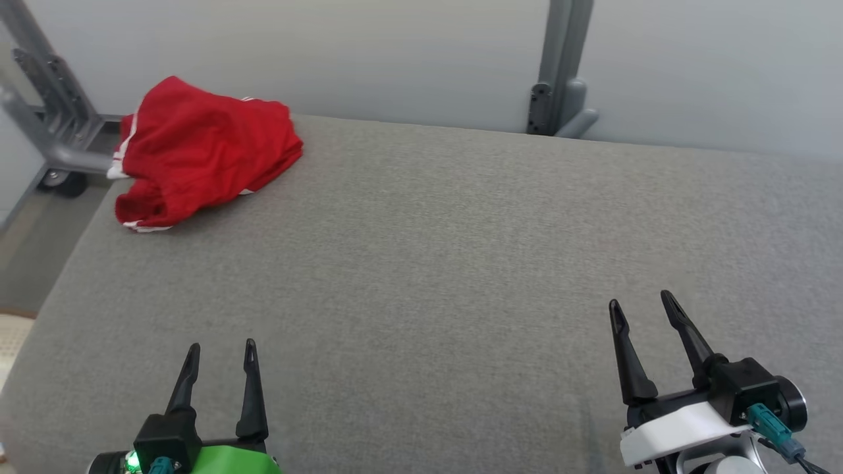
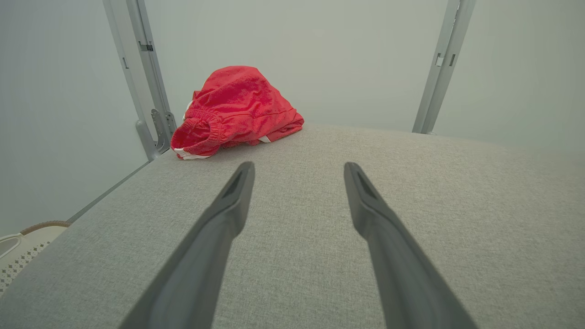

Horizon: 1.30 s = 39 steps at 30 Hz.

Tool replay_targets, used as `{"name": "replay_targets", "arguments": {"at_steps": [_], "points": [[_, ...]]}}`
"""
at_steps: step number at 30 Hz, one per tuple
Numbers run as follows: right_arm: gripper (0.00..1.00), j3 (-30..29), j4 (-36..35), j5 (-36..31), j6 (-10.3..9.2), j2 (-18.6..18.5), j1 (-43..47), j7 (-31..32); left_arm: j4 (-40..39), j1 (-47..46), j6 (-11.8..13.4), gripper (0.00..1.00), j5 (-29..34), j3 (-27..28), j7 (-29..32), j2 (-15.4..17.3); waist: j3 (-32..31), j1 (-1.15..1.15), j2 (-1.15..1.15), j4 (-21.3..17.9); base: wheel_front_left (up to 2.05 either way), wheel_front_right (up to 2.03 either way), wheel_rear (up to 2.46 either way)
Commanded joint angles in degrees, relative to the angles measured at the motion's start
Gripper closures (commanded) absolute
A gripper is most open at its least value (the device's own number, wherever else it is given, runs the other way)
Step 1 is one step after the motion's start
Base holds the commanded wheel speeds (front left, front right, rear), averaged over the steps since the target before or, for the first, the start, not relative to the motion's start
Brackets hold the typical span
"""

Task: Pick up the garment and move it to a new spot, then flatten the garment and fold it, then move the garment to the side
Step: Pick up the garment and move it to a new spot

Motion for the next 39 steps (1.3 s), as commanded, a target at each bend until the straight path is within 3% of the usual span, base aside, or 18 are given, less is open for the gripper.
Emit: {"name": "replay_targets", "arguments": {"at_steps": [1,10,13,26,34,39], "points": [[0.00,-0.06,-0.33,0.31,0.00,-0.17,0.78,-0.20,-0.17,0.56,0.01,0.00,0.44,0.44,-0.02,0.30,-0.71,0.00,0.10,7.66,0.00,0.00,0.00],[0.00,0.57,-0.06,0.92,0.00,-0.19,0.74,-0.20,-0.45,1.90,-0.41,0.00,0.88,1.71,-0.02,0.26,-0.92,0.00,0.10,17.53,0.00,0.00,0.00],[0.00,2.02,0.29,0.59,0.00,-0.16,-0.52,-0.19,-1.31,2.59,0.25,0.00,0.08,2.62,-0.03,0.26,-0.10,0.00,0.10,18.52,0.00,0.00,0.00],[0.00,2.81,1.59,-1.00,-0.01,-0.22,-2.49,-0.20,-3.36,3.39,2.32,0.00,-1.63,1.52,-0.02,0.24,1.92,0.00,0.10,19.03,0.00,0.00,0.00],[0.00,0.86,0.03,-2.50,-0.01,-0.20,-1.79,-0.19,-2.08,-2.46,-0.39,0.00,-1.45,2.54,-0.02,0.58,4.74,0.00,0.10,18.14,0.00,0.00,0.00],[0.00,0.13,-1.03,-4.65,-0.01,-0.25,-3.93,-0.19,-0.88,-12.28,-2.90,0.00,-2.13,5.77,-0.03,3.82,9.61,0.00,0.10,15.06,0.00,0.00,0.00]]}}
